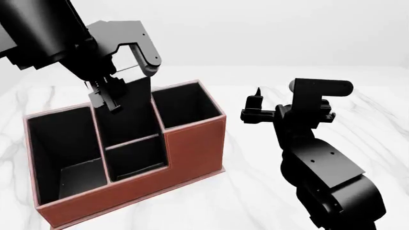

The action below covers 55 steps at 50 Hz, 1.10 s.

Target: Pick up the book and place it in the front compartment of the caddy.

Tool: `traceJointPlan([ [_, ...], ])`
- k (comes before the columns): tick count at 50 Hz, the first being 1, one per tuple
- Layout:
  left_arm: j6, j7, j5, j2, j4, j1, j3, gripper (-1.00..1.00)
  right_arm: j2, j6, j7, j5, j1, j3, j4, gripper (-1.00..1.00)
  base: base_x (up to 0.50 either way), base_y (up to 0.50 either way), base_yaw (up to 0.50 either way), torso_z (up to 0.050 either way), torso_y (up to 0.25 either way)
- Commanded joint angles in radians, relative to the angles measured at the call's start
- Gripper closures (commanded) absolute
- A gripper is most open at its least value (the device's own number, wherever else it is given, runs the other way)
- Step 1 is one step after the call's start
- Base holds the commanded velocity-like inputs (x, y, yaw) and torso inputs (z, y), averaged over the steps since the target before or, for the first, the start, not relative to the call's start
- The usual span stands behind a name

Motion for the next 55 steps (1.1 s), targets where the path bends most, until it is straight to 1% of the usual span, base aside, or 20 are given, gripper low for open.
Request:
traceJointPlan([
  [1, -0.018, -0.005, 0.034, -0.004, 0.008, -0.028, 0.009, 1.0, 0.001, -0.009, 0.0, 0.0, 0.001, -0.006, 0.01, -1.0, 0.0, 0.0, 0.0, 0.0, 0.0],
  [19, 0.019, 0.034, 0.008, -0.028, 0.006, 0.015, -0.017, 1.0, 0.004, -0.02, 0.001, 0.002, -0.001, -0.012, 0.022, -1.0, 0.0, 0.0, 0.0, 0.001, 0.001],
  [38, -0.002, 0.051, 0.035, -0.013, -0.029, 0.027, 0.018, 1.0, 0.007, -0.025, 0.005, 0.008, 0.003, -0.015, 0.031, -1.0, 0.0, 0.0, 0.0, 0.001, 0.002],
  [55, 0.052, 0.054, 0.075, 0.003, -0.08, 0.065, 0.027, 1.0, 0.01, -0.026, 0.01, 0.015, 0.003, -0.018, 0.027, -1.0, 0.0, 0.0, 0.0, 0.0, 0.001],
])
